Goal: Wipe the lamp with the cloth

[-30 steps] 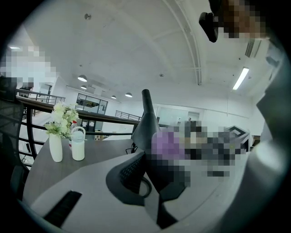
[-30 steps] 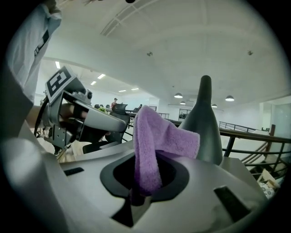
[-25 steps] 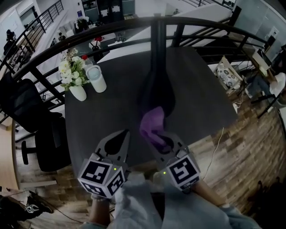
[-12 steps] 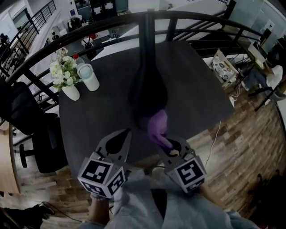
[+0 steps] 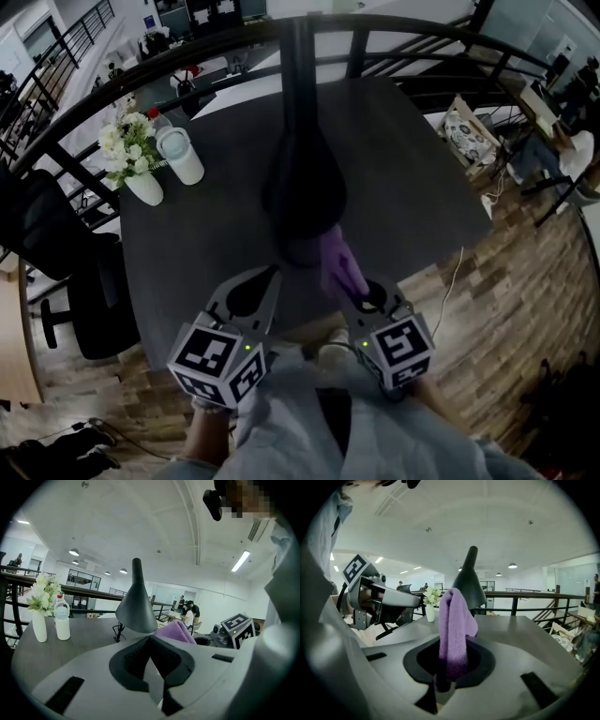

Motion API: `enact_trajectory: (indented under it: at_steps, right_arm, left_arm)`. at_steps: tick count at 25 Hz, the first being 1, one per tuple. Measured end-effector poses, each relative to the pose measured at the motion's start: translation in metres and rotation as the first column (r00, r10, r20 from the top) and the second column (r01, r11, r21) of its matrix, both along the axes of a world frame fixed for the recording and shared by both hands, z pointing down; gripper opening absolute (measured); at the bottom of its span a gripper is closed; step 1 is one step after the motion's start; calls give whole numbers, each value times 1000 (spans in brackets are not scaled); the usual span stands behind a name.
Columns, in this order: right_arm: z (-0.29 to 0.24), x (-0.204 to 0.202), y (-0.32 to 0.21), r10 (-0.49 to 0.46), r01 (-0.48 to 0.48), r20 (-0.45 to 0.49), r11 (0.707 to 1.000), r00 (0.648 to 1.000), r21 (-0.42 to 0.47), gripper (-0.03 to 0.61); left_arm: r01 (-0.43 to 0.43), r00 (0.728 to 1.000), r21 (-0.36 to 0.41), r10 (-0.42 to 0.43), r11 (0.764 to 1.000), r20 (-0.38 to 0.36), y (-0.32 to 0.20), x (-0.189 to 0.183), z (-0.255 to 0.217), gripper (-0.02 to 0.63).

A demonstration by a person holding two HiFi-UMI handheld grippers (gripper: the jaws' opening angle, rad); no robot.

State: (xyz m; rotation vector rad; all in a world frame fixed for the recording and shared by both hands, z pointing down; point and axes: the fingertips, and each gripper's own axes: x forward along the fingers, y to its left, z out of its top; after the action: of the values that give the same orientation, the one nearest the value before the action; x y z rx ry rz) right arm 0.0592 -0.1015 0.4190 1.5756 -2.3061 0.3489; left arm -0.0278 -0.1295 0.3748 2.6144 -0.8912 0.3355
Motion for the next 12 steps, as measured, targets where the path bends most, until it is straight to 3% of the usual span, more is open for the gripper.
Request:
enact_trajectory:
  at_steps: [12]
  right_arm:
    - [1, 10, -3, 36, -36, 3, 999, 999, 12, 51]
  left_arm:
    - [11, 1000, 7, -11, 1000, 22, 5, -1, 2, 12]
